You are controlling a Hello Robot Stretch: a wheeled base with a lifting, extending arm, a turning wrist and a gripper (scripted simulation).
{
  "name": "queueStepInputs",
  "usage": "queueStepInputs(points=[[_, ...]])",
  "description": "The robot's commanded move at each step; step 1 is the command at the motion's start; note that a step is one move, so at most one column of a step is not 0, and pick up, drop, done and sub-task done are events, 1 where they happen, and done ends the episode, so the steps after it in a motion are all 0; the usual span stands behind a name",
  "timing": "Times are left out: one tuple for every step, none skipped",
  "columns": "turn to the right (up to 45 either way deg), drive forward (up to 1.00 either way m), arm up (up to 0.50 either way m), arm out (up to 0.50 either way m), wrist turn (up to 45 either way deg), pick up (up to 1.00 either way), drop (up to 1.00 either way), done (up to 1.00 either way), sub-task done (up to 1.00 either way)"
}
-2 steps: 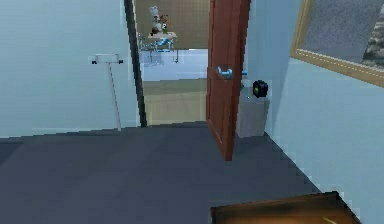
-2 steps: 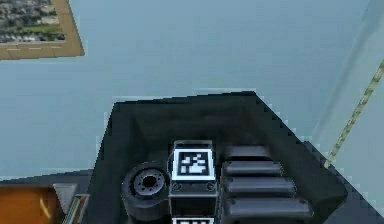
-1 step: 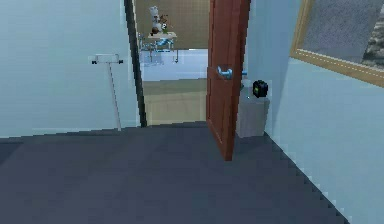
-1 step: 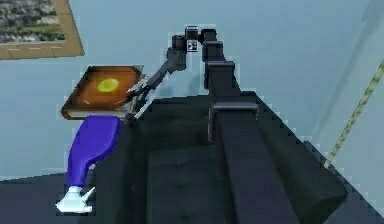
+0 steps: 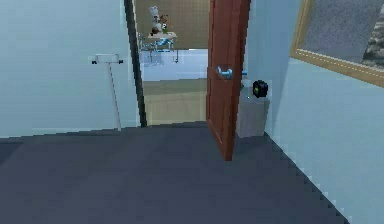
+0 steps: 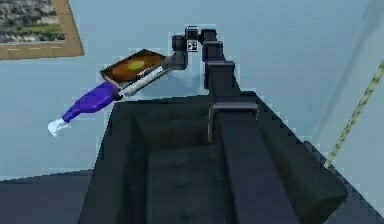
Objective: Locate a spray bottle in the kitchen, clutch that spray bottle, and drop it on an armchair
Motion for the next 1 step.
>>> queueStepInputs(points=[[0.0, 0.00, 0.00, 0.00, 45.0, 0.00, 0.00, 0.00, 0.00]])
